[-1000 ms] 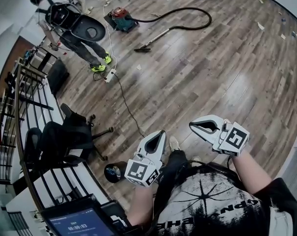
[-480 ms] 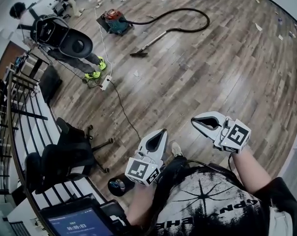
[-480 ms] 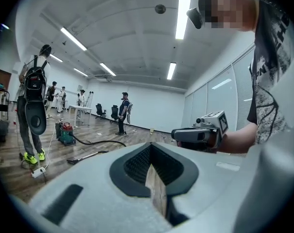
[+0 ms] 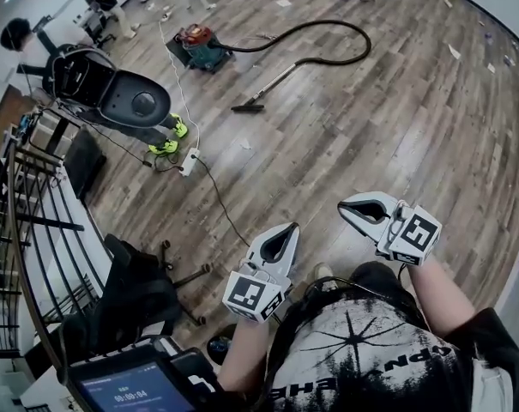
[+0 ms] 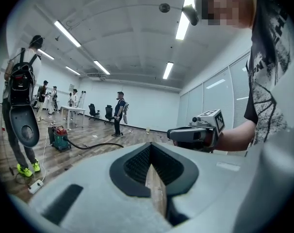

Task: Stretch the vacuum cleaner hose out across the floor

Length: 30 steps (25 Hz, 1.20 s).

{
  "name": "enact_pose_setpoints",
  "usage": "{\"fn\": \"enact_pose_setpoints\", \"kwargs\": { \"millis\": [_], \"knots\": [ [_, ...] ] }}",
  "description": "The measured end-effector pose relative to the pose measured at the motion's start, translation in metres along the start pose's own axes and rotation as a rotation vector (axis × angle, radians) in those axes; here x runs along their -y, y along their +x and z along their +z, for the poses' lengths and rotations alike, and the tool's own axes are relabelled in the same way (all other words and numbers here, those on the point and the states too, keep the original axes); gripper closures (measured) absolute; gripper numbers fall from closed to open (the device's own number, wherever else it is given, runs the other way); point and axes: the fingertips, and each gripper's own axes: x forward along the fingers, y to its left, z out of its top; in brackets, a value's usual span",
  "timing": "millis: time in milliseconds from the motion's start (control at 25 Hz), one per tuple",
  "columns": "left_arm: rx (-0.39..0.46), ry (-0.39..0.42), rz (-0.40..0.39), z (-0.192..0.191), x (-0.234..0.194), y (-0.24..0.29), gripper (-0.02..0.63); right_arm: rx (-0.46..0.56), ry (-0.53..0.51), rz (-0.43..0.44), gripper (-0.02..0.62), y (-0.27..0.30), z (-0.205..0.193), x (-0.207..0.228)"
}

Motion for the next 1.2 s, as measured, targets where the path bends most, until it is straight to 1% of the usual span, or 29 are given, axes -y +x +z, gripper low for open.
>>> {"fn": "enact_pose_setpoints", "kwargs": {
  "millis": [160,360,560,680,920,1200],
  "knots": [
    [0.012,-0.01,-0.001,0.003,-0.031,0.005,0.606,-0.011,-0.011,-0.008,0.589,0.023,0.003,0.015],
    [0.014,-0.023,0.005,0.005,-0.059,0.016,0.606,-0.017,-0.008,-0.009,0.589,0.046,0.005,0.037],
    [0.004,-0.032,0.023,0.009,-0.091,0.038,0.606,-0.02,0.005,0.009,0.589,0.071,0.007,0.073],
    [0.003,-0.038,0.041,0.016,-0.117,0.059,0.606,-0.014,0.007,0.025,0.589,0.089,0.012,0.104],
    [-0.004,-0.039,0.081,0.042,-0.172,0.118,0.606,-0.018,0.019,0.06,0.589,0.12,0.023,0.185],
    [-0.005,-0.035,0.108,0.074,-0.236,0.183,0.606,-0.013,0.011,0.091,0.589,0.156,0.048,0.275]
  ]
}}
